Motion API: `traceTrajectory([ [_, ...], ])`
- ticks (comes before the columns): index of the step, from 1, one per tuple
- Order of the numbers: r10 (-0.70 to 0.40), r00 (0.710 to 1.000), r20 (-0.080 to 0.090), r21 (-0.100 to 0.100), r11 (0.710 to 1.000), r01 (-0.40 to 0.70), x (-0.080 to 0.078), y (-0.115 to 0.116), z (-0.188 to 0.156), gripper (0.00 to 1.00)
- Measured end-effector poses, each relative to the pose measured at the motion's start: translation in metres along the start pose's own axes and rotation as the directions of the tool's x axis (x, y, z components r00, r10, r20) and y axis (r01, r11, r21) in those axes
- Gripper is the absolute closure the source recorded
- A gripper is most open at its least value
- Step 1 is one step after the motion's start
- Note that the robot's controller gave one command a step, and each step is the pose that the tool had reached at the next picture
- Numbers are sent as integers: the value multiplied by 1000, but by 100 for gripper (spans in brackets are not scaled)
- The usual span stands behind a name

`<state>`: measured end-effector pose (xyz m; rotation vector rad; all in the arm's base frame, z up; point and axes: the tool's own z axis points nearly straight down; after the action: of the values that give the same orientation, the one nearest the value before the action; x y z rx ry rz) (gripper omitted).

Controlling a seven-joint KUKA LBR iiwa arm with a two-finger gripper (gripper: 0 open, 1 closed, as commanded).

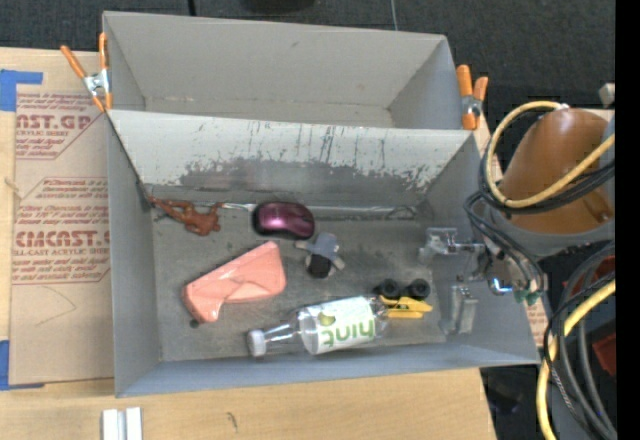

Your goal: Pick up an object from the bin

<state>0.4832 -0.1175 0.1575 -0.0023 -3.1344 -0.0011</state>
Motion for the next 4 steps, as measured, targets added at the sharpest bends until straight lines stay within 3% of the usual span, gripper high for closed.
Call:
traceTrajectory([
  [1,-2,1000,8,1,1000,2,-2,0,-4,0],
  [2,-55,998,15,4,998,55,-12,14,32,0],
  [3,9,1000,7,-1,1000,-9,-9,26,72,0],
  [4,152,988,8,0,988,-152,-3,48,88,100],
])
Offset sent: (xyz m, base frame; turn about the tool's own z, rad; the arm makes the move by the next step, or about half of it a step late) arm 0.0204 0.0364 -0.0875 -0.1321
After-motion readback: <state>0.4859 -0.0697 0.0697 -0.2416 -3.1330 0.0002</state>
